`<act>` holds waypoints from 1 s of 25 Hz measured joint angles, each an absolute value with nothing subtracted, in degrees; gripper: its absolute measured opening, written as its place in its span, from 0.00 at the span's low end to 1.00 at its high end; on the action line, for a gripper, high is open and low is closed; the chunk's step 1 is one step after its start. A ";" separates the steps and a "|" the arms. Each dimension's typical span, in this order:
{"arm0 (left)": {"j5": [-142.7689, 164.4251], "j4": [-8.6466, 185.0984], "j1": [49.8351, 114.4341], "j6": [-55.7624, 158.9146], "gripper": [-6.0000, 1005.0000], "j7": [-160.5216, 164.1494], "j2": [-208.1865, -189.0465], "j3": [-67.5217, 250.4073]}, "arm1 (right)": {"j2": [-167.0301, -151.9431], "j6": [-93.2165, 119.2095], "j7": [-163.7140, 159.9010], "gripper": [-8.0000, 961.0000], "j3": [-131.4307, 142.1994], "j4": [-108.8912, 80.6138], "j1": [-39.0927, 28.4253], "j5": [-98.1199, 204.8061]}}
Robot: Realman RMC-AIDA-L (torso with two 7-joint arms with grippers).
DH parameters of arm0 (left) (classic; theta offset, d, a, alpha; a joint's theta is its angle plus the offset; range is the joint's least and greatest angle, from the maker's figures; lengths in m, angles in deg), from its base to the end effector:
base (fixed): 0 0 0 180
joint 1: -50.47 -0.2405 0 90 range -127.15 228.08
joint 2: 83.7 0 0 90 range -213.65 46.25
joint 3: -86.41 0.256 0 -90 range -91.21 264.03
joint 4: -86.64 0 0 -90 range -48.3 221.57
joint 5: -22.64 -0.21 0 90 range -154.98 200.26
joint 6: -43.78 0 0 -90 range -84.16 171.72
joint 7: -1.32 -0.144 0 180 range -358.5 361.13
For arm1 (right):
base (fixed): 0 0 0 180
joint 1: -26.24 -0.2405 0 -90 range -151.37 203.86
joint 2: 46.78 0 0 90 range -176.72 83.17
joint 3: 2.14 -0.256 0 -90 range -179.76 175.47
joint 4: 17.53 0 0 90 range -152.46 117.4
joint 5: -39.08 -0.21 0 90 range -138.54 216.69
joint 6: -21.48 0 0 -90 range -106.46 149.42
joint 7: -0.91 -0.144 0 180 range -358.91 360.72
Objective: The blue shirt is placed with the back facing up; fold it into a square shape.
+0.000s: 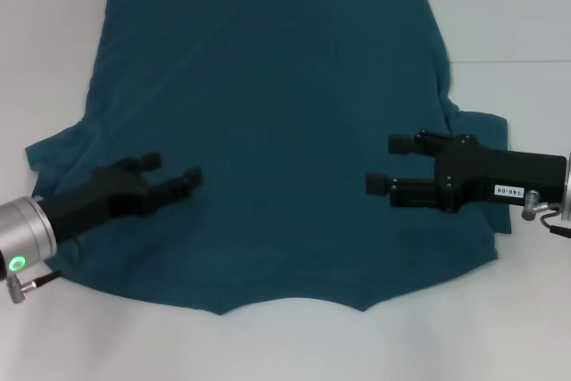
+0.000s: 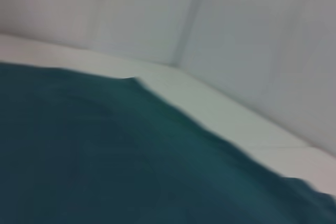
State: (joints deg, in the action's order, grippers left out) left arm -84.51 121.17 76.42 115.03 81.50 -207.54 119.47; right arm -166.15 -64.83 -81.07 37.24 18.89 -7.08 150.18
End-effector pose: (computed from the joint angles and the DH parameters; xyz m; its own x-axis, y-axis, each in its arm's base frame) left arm -0.3028 0.3369 -0.0133 0.5892 0.4399 0.6778 0.7610 -0.5841 -0.2824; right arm 0.2427 0.3508 -0.0011 0.7503 -0.3440 -0.5646 -0.4966 -0.8569 -0.1379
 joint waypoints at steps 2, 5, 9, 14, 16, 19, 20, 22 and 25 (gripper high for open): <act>-84.05 121.17 76.49 111.73 0.89 82.50 -207.54 119.34 | -166.22 -64.15 -81.60 0.94 37.32 18.85 -7.12 150.16; -82.91 121.27 76.39 110.11 0.89 82.74 -207.54 117.78 | -166.24 -63.86 -82.03 0.94 37.39 18.78 -7.23 150.16; -82.34 121.92 75.83 108.84 0.89 84.13 -207.50 113.35 | -166.31 -63.84 -82.16 0.94 37.23 18.65 -7.25 150.16; -82.14 123.29 74.36 106.64 0.89 86.14 -207.38 108.92 | -166.30 -63.84 -82.24 0.94 37.23 18.19 -7.42 150.16; -81.99 123.61 73.66 104.86 0.89 86.37 -207.36 107.25 | -166.31 -63.77 -82.30 0.94 37.26 18.20 -7.53 150.16; -81.97 123.63 73.46 103.99 0.89 86.39 -207.36 106.96 | -166.31 -63.73 -82.40 0.94 37.34 18.20 -7.58 150.16; -81.97 123.63 73.46 103.99 0.89 86.39 -207.36 106.96 | -166.30 -63.72 -82.63 0.94 37.38 18.20 -7.60 150.17; -82.14 123.44 73.05 100.75 0.89 86.46 -207.51 106.84 | -166.30 -63.72 -82.75 0.94 37.41 18.19 -7.60 150.17; -82.37 123.05 73.00 98.99 0.89 86.44 -207.58 107.14 | -166.30 -63.70 -82.91 0.94 37.50 18.20 -7.60 150.17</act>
